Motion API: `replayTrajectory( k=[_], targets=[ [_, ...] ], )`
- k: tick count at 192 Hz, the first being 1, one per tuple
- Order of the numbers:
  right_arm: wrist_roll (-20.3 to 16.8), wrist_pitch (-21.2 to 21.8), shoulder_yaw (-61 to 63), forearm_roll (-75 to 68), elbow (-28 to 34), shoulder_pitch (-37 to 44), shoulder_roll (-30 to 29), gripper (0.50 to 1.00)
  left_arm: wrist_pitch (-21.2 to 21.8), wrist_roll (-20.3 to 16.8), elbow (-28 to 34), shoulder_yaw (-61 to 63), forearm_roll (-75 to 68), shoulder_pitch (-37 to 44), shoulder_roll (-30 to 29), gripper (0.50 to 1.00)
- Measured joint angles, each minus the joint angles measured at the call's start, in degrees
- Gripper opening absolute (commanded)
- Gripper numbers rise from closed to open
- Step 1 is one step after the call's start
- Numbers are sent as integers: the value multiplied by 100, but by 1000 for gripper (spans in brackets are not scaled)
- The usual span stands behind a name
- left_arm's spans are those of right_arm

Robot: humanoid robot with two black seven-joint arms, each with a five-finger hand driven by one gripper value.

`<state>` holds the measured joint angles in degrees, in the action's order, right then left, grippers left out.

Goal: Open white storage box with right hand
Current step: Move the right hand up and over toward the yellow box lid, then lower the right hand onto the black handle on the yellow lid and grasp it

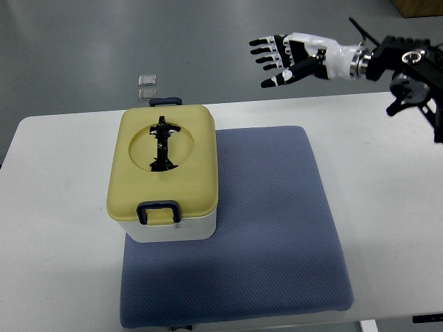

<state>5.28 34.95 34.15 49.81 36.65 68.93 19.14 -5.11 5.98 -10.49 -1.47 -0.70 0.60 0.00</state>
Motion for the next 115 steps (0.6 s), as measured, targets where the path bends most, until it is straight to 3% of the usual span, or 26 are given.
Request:
replayTrajectory(
  k=[64,115],
  targets=[
    [11,6,-1518,2153,1596,1854,26,926,-5,0,-6,14,0,1,0,1000],
    [43,6,-2117,2490,2202,2184,-280,926,-17,0,-9,16,0,2,0,1000]
  ],
)
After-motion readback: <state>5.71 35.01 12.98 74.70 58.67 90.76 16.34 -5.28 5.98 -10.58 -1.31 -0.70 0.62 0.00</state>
